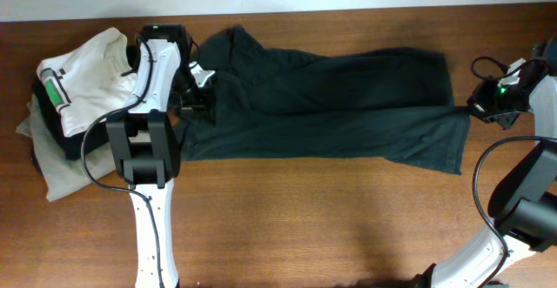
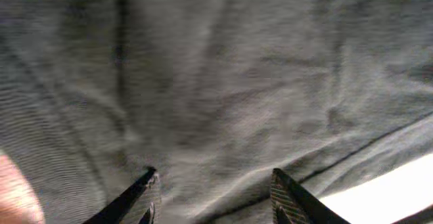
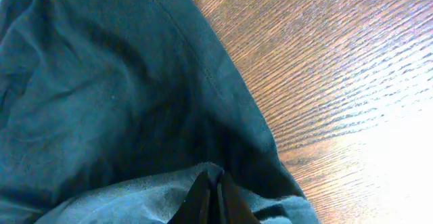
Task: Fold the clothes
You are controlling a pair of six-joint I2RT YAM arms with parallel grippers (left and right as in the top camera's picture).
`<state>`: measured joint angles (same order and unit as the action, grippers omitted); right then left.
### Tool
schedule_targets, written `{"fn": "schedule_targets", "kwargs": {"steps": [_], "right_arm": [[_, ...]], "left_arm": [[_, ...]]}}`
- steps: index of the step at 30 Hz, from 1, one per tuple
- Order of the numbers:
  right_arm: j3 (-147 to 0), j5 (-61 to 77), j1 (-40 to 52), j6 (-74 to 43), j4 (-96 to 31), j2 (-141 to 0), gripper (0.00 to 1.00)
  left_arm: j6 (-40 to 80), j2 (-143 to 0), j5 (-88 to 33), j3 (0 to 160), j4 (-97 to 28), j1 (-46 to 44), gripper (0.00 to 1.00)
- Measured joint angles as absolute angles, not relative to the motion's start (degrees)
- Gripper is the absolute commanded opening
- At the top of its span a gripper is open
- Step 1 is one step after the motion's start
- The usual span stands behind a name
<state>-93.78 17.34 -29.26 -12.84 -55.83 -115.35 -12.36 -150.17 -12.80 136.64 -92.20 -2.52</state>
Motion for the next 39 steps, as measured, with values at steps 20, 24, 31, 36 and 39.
{"fn": "schedule_targets", "kwargs": {"steps": [20,24,31,36,39], "right_arm": [[-93.47,19.09,-24.38,-6.85,-51.94,-115.35,0.04],[-90.56,19.07,-24.38,-6.66,-49.01,-115.35,0.71],[-82.85,17.39,-28.4,-5.43,-68.05,-115.11,0.49],[-74.39,16.01,-25.78,-6.59,-59.02,-115.02,0.04],[-80.53,9.74,-28.25,-8.34,-65.34,-115.46,0.04]], "left_arm": [[-7.4,-147.22,-8.08,129.03,-83.33,4.69,0.0],[-5.96,-147.22,-9.67,129.05,-82.59,6.72,0.0],[-5.72,-147.22,-9.67,129.1,-82.52,6.9,0.0],[-5.72,-147.22,-9.65,129.12,-82.59,6.9,0.0],[-5.72,-147.22,-9.67,129.12,-82.72,6.92,0.0]]}}
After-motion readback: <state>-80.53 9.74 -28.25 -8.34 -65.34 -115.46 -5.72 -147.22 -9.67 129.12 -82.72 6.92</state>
